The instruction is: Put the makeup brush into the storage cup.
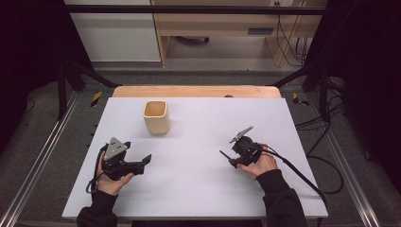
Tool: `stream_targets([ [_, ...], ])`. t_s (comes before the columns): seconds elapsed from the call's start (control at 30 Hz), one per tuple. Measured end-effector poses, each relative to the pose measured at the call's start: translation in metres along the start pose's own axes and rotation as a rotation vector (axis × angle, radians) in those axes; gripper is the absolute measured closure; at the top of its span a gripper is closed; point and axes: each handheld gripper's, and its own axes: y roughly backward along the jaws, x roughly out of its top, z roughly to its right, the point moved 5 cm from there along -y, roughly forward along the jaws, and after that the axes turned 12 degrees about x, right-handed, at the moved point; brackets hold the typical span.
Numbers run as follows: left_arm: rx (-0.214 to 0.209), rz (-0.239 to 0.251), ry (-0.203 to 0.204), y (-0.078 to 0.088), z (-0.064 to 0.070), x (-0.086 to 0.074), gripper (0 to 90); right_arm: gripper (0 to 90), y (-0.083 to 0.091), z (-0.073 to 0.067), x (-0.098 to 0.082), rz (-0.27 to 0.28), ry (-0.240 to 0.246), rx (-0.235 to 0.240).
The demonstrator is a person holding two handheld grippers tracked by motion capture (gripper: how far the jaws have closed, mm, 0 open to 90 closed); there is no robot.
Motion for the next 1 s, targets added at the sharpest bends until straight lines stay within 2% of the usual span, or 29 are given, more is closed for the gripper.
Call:
stream_targets([
  [0.5, -0.002, -0.005, -0.009, 0.0, 0.001, 0.0, 7.5, 65.4, -0.008, 0.004, -0.007, -0.071, -0.008, 0.031],
  [1.0, -0.004, -0.009, -0.012, -0.001, 0.002, -0.001, 7.9, 76.3, -0.011, 0.004, -0.012, -0.13, -0.007, 0.032],
])
